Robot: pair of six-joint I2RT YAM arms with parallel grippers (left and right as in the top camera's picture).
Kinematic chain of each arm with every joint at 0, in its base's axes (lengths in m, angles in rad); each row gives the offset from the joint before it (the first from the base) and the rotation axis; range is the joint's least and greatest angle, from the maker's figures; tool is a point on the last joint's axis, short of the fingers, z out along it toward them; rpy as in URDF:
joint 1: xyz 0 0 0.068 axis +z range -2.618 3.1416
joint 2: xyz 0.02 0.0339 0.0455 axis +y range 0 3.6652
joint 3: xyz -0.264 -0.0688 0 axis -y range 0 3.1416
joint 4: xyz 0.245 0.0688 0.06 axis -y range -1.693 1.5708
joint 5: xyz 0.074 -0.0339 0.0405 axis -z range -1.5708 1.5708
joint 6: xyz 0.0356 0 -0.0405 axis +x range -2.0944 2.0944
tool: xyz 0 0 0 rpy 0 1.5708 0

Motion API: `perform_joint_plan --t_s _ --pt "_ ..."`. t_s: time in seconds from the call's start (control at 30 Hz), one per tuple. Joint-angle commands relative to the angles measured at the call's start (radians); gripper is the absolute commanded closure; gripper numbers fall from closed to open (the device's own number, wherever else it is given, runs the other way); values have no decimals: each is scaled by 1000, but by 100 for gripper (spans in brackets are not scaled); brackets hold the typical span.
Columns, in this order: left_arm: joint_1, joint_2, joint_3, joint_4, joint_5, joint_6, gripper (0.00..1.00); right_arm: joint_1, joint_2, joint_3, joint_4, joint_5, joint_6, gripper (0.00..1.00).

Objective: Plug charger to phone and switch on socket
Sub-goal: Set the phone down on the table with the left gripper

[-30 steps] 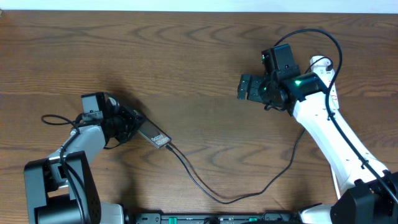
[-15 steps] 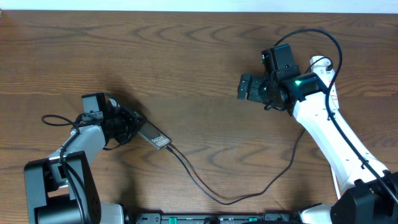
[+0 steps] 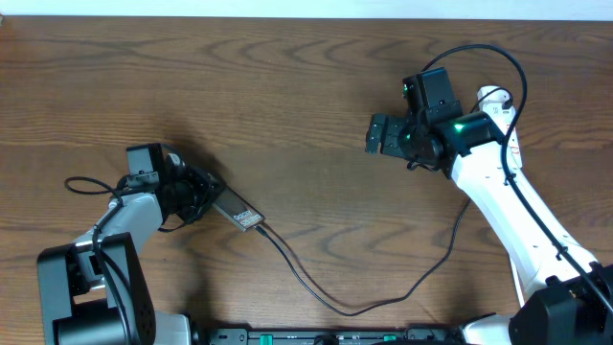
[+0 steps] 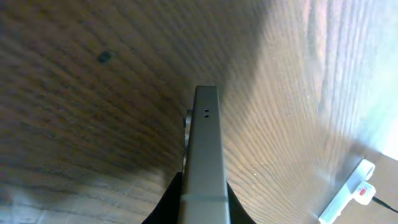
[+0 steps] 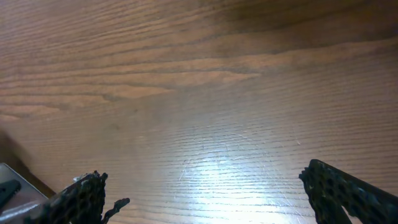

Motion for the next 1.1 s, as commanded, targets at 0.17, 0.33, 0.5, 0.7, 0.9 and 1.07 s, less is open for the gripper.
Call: perform_joint_plan --t_s 0.17,0.33,0.5,0.7,0.9,1.07 --pt "-5 5 7 -31 -27 -9 93 6 -12 6 5 16 -10 1" --pt "-13 5 6 -38 -32 -8 93 6 -12 6 5 16 -10 1" --pt "-17 5 6 -42 -34 -9 92 6 -12 6 4 15 -10 1" --pt "-17 5 6 -42 -34 -9 83 6 -12 6 4 15 -10 1" --pt "-17 5 6 -47 -34 -9 76 6 -12 6 3 15 -11 1" --pt "-17 5 6 -60 -34 -9 72 6 -12 6 2 15 -11 1"
